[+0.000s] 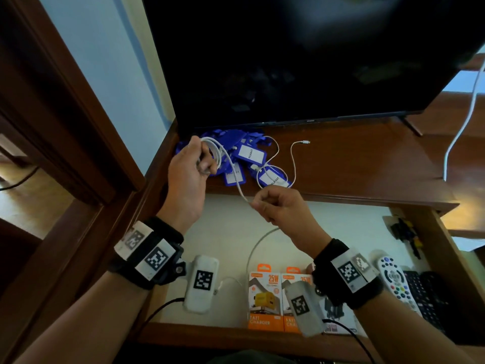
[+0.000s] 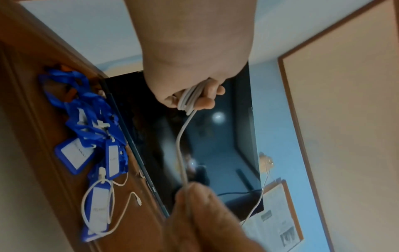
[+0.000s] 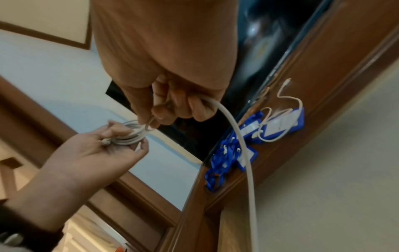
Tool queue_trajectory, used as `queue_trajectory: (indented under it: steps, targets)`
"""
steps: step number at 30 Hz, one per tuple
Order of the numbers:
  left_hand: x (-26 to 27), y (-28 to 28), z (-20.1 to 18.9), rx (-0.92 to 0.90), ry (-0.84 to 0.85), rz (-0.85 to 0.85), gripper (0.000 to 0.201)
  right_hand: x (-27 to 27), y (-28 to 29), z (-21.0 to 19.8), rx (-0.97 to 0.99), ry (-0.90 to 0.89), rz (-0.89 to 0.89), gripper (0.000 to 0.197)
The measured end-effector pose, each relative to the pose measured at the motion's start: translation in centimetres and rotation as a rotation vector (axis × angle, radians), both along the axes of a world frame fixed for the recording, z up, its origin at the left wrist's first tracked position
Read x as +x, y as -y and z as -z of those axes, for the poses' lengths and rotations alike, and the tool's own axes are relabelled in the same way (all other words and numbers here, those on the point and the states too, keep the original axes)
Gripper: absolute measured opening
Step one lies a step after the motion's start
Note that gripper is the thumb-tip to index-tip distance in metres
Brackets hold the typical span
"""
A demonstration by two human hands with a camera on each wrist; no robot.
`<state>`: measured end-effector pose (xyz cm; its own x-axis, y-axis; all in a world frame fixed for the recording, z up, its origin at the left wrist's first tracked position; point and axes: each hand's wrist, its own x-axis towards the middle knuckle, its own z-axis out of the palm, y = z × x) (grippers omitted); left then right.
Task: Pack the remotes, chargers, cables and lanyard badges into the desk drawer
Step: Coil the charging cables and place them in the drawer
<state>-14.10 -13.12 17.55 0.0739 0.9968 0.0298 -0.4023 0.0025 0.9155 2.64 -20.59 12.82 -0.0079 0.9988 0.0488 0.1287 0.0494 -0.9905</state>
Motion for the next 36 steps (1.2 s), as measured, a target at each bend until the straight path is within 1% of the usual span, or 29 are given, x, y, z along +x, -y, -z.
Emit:
queue_trajectory:
  steps: [2, 3, 4, 8, 11, 15, 19, 20, 22, 25, 30, 32, 34, 36]
  targets:
    - [0.1, 0.3, 0.2, 0.106, -0.265, -0.021, 0.04, -0.4, 0.2, -0.7, 0.057, 0.091, -0.073, 0.005]
    - [0.2, 0.5, 0.4, 0.154, -0.362, -0.024, 0.041, -0.5, 0.3, -1.0, 0.077, 0.111, -0.109, 0.004]
    - [0.2, 0.6, 0.6, 0.188, -0.422, -0.019, 0.04, -0.7, 0.4, -1.3, 0.09, 0.122, -0.14, 0.003]
    - [0.3, 0.9, 1.5, 0.271, -0.54, 0.037, 0.046, -0.9, 0.5, -2.2, 0.118, 0.109, -0.203, 0.003]
    - [0.4, 1.2, 2.2, 0.31, -0.603, 0.128, 0.044, -0.8, 0.4, -2.8, 0.176, 0.074, -0.219, 0.005]
    - [0.6, 1.6, 2.8, 0.248, -0.531, 0.268, 0.034, 0.1, -0.1, -2.8, 0.207, -0.026, -0.157, 0.009]
    - [0.6, 1.7, 2.5, 0.232, -0.507, 0.425, 0.043, 1.0, -0.7, -2.5, 0.185, -0.105, -0.063, 0.011]
    - [0.7, 1.9, 2.5, 0.213, -0.494, 0.478, 0.043, 1.1, -0.8, -2.4, 0.179, -0.117, -0.046, 0.013]
    - [0.9, 2.3, 2.4, 0.123, -0.412, 0.556, 0.041, 1.1, -0.9, -2.2, 0.167, -0.117, 0.001, 0.018]
    - [1.2, 2.5, 2.5, 0.004, -0.302, 0.58, 0.04, 0.9, -0.8, -1.7, 0.154, -0.12, 0.084, 0.02]
    - [1.0, 2.4, 2.6, -0.048, -0.225, 0.595, 0.04, 0.6, -0.4, -1.2, 0.119, -0.205, 0.176, 0.013]
    - [0.9, 2.3, 2.3, -0.088, -0.158, 0.571, 0.039, 0.6, -0.2, -0.8, 0.075, -0.262, 0.177, 0.013]
    - [0.7, 2.1, 2.0, -0.123, -0.077, 0.551, 0.037, 0.7, -0.1, -0.1, 0.022, -0.295, 0.139, 0.014]
    - [0.5, 1.8, 1.8, -0.147, -0.007, 0.519, 0.038, 0.9, 0.1, 0.6, -0.033, -0.226, 0.095, 0.018]
